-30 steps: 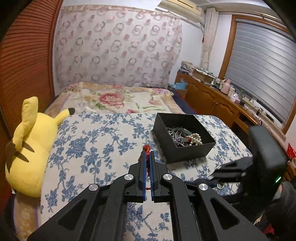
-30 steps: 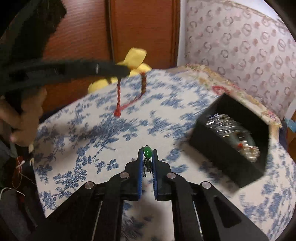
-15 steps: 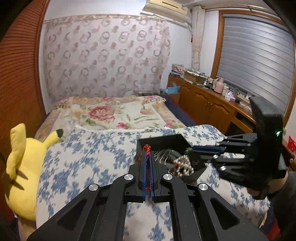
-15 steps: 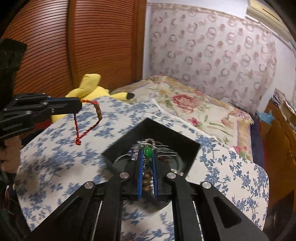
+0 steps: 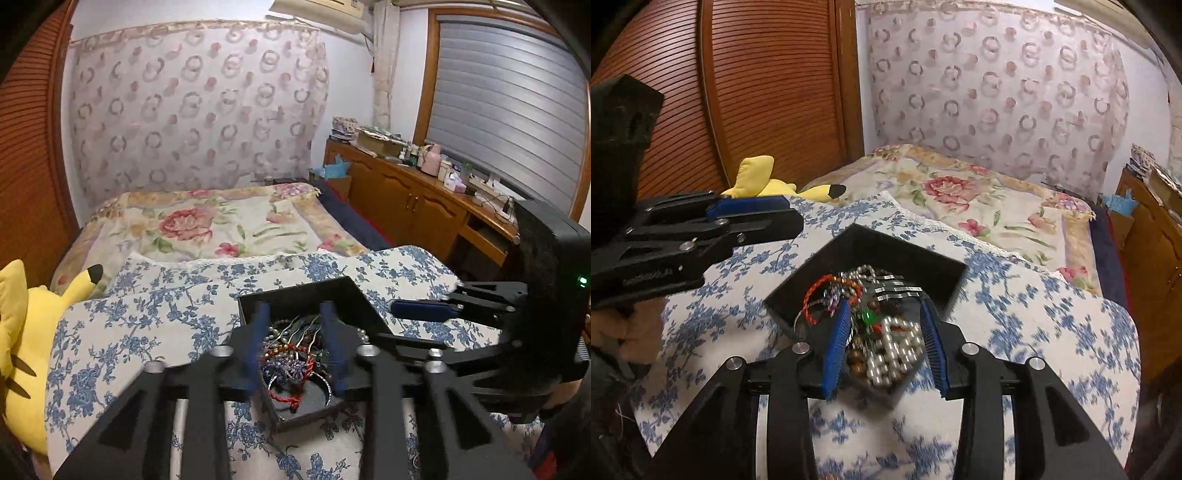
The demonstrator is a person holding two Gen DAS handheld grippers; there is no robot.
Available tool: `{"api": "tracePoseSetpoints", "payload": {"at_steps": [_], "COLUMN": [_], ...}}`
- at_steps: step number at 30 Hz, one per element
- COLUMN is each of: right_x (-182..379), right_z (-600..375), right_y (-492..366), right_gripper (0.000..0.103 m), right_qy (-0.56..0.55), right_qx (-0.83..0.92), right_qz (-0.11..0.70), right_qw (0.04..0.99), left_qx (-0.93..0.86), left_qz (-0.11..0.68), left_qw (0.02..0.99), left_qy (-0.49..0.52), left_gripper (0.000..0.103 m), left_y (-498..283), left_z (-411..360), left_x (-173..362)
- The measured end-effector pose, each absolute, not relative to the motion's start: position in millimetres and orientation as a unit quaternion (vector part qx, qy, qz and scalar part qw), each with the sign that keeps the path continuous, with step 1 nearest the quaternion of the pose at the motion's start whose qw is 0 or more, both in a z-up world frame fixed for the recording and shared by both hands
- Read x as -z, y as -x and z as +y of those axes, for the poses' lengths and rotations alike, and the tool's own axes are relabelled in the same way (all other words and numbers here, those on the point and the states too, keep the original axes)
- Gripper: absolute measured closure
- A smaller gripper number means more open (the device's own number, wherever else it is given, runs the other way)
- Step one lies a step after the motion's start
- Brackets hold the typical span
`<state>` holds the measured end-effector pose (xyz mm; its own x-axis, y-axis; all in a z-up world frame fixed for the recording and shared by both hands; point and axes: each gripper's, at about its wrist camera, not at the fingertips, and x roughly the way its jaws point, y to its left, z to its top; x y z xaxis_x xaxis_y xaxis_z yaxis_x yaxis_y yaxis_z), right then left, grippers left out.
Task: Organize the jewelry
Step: 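Lower the red bracelet into the box with the left tool while the right drops the charm in, then grasp the gold ring with the left tool while the right tool grasps a small gold charm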
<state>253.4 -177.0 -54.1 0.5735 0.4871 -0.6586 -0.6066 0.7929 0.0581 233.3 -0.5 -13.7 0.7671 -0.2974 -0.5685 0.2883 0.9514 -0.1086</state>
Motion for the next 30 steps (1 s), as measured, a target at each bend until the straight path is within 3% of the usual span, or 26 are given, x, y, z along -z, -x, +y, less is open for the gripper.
{"api": "tracePoseSetpoints", "payload": {"at_steps": [2,4,9,23,30], "right_x": [55.7,60.0,78.7,107.4,107.3], "right_z": [-187.0,-197.3,-214.4,-264.8,-269.0], "right_y": [-240.3,-223.0,-185.2,-136.7,-138.5], "right_gripper": [0.061,0.061,0.061,0.062,0.062], "right_qy": [0.086,0.086,0.084,0.054,0.054], "right_qx": [-0.309,-0.307,-0.313,-0.264,-0.258], "right_qz": [0.343,0.344,0.353,0.378,0.376], "right_qw": [0.883,0.883,0.877,0.886,0.888], "left_qx": [0.154,0.154,0.163,0.239,0.259], "left_qz": [0.308,0.311,0.322,0.39,0.417], "left_qw": [0.939,0.938,0.932,0.887,0.867], "left_qy": [0.007,0.009,-0.004,-0.058,-0.081], "left_gripper": [0.064,0.045,0.035,0.036,0.057], "left_y": [-231.9,-225.1,-201.2,-142.7,-145.9], "left_z": [-0.6,0.2,-2.0,-63.0,-90.5], "left_x": [14.4,17.0,31.4,86.1,103.3]}}
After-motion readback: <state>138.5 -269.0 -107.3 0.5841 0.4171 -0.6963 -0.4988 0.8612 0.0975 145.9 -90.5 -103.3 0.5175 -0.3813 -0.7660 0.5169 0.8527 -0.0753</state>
